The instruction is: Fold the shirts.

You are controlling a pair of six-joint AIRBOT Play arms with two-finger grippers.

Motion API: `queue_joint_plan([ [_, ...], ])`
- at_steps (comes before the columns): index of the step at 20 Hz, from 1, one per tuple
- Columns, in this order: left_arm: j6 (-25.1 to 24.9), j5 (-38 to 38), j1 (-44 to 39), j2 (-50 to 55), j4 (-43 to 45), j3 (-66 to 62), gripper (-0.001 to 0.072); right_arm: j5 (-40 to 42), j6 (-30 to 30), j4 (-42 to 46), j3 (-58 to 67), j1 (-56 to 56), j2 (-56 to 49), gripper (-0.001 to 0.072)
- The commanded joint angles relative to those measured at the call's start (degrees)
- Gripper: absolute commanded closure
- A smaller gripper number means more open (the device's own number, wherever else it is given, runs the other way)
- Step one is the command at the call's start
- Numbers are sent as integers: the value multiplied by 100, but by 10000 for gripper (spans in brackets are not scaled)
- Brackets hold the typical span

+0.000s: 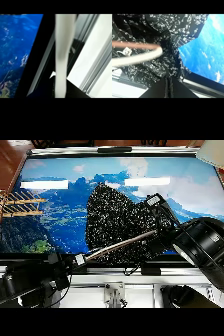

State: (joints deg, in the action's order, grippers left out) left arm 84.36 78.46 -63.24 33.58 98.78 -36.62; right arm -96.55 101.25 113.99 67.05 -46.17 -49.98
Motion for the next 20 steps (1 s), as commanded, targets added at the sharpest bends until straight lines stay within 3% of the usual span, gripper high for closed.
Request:
queue_joint_plan([
  [1, -339, 612, -61, -387, 216, -46, 661, 11, -2, 81, 4, -2, 4, 639],
  [4, -417, 852, -188, -538, 216, -42, 661, 35, 0, 85, 4, -2, 2, 639],
  [8, -411, 573, -188, -376, 216, 66, 660, 48, 4, 68, 4, -2, 4, 639],
  [14, 42, 87, -188, -24, 238, 68, 660, 52, 2, 52, 4, -2, 4, 639],
  [20, -232, -4, -280, 210, 205, 68, 660, 245, -2, 57, 7, -2, 24, 639],
])
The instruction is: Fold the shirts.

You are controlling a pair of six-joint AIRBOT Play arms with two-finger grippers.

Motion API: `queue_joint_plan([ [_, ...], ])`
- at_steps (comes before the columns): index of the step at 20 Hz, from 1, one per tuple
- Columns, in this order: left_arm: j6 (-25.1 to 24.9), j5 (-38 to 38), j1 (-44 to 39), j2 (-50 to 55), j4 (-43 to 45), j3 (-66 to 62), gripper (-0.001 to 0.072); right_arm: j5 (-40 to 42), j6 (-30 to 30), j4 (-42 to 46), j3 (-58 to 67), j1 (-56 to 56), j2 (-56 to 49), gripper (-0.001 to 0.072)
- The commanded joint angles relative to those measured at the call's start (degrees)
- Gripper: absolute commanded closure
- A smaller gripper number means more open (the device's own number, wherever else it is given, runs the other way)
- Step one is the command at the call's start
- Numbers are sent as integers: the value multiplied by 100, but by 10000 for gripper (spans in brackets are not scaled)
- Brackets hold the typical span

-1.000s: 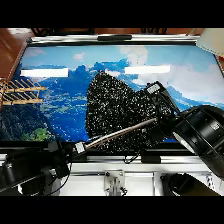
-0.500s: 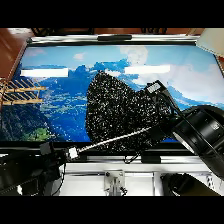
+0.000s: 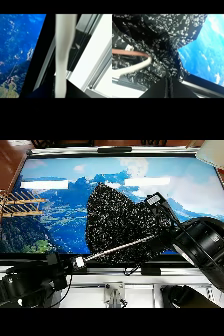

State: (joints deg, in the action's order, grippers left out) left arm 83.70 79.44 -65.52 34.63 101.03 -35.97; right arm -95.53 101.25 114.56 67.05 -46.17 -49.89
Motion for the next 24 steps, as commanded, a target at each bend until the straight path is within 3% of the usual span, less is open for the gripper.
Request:
queue_joint_plan([
  [1, -332, -153, -96, 122, -33, 2, 660, 245, -9, 17, 28, -2, 17, 639],
  [5, -442, -256, -131, 201, -50, 2, 660, 632, -195, -81, 234, -2, 17, 639],
  [11, 1228, -697, -127, 280, -52, 2, 659, 741, -267, -573, 612, -2, 17, 639],
  [13, 1547, -573, -127, 273, -111, 2, 660, 726, -284, -601, 621, -2, 17, 639],
  [17, 1340, -59, -146, 258, -411, 2, 660, 741, -345, -518, 621, -2, 17, 639],
  [20, 444, -590, -323, 299, -599, 0, 660, 992, -409, -531, 623, -2, 17, 639],
  [24, 452, -1027, -337, 560, -597, 0, 660, 1119, -404, -721, 621, -2, 17, 639],
])
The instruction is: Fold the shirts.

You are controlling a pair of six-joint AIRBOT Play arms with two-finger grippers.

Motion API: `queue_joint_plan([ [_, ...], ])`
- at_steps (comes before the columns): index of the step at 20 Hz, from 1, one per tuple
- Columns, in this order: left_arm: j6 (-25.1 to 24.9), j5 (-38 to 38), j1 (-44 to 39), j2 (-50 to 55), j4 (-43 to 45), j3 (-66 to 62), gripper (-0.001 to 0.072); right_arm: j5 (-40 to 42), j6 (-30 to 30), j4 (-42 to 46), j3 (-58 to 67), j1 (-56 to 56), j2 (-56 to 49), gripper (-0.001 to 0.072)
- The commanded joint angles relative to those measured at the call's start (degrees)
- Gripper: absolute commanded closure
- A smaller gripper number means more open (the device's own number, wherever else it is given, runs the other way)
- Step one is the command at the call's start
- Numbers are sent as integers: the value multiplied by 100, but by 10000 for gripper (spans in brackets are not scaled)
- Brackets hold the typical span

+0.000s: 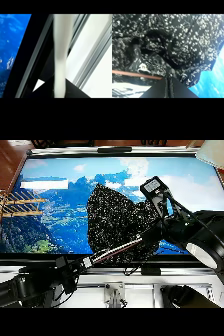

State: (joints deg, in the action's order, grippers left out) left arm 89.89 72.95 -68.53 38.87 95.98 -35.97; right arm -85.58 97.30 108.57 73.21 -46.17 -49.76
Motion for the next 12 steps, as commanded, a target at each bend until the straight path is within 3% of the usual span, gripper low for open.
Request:
queue_joint_plan([
  [1, -15, -595, -28, 179, -92, -4, 660, 118, -9, -168, 4, -2, 4, 639],
  [4, 861, -848, 57, 251, -92, -17, 660, 101, 37, -197, 4, -2, 4, 639],
  [6, 1169, -831, 114, 256, -111, -17, 659, 101, 44, -195, 4, -2, 4, 639],
  [10, 1248, -184, 114, 234, -437, -17, 660, -35, 76, 2, 4, -2, 4, 639],
  [12, 1237, -245, 114, 232, -435, -17, 660, 24, 76, 35, 4, -2, 4, 639],
])
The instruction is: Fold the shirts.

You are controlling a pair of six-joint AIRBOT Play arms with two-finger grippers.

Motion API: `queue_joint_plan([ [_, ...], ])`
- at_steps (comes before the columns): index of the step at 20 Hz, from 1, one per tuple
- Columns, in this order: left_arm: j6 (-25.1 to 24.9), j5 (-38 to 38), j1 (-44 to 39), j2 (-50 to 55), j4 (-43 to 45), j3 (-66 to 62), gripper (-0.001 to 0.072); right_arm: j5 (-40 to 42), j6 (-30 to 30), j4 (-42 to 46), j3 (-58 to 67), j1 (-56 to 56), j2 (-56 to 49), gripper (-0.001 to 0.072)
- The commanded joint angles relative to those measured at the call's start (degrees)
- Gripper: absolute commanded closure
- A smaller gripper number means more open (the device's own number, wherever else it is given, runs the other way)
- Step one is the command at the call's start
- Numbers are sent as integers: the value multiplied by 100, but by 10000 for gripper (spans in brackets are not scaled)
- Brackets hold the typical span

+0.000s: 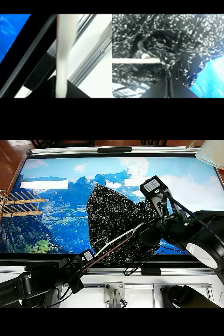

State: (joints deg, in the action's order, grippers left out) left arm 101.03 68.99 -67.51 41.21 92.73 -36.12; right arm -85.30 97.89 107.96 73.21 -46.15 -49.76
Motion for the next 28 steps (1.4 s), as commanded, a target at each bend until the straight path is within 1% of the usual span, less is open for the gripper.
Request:
queue_joint_plan([
  [1, 105, -13, 11, 13, -111, -2, 660, 33, 17, 39, 4, -4, 4, 639],
  [2, 37, -219, 11, 44, -129, -2, 660, 74, 20, -15, 4, -4, 4, 639],
  [4, -389, -667, 11, 186, -256, -15, 660, 269, 22, -170, 4, -4, 2, 639],
  [5, -391, -699, 13, 313, -251, -61, 660, 363, 22, -254, 4, -4, -9, 639],
  [8, -372, -831, 13, 710, -234, -260, 659, 348, 87, -424, 4, -4, -7, 639],
  [11, 90, -1056, 149, 999, -238, -374, 659, 350, 90, -566, 4, -4, -7, 639],
  [12, 105, -1058, 214, 1080, -260, -372, 659, 350, 87, -570, 4, -7, -7, 639],
  [13, -9, -1084, 223, 1147, -260, -372, 660, 369, 85, -560, 4, -9, -7, 639],
  [15, -745, -1349, 210, 1263, -417, -372, 660, 533, 83, -546, 4, -9, -7, 639],
  [16, -1019, -1478, 210, 1300, -455, -374, 659, 621, 83, -549, 4, -9, -7, 639],
  [18, -1058, -1740, 247, 1331, -448, -374, 660, 636, 87, -570, 4, -9, -7, 639],
  [21, -772, -2103, 365, 1331, -452, -378, 660, 605, 101, -723, 4, -9, -7, 639],
  [22, -765, -2166, 372, 1333, -444, -378, 659, 603, 109, -763, 4, -9, -9, 639],
  [25, -1025, -2133, 352, 1331, -444, -376, 660, 549, 275, -691, 4, -9, -7, 638],
  [26, -1038, -2144, 354, 1331, -424, -376, 659, 529, 321, -693, 4, -9, -7, 631],
  [27, -1040, -2144, 356, 1331, -404, -376, 659, 527, 363, -706, 4, -9, -7, 560],
  [28, -1038, -2144, 356, 1331, -407, -376, 659, 531, 409, -754, 4, -9, -9, 379],
])
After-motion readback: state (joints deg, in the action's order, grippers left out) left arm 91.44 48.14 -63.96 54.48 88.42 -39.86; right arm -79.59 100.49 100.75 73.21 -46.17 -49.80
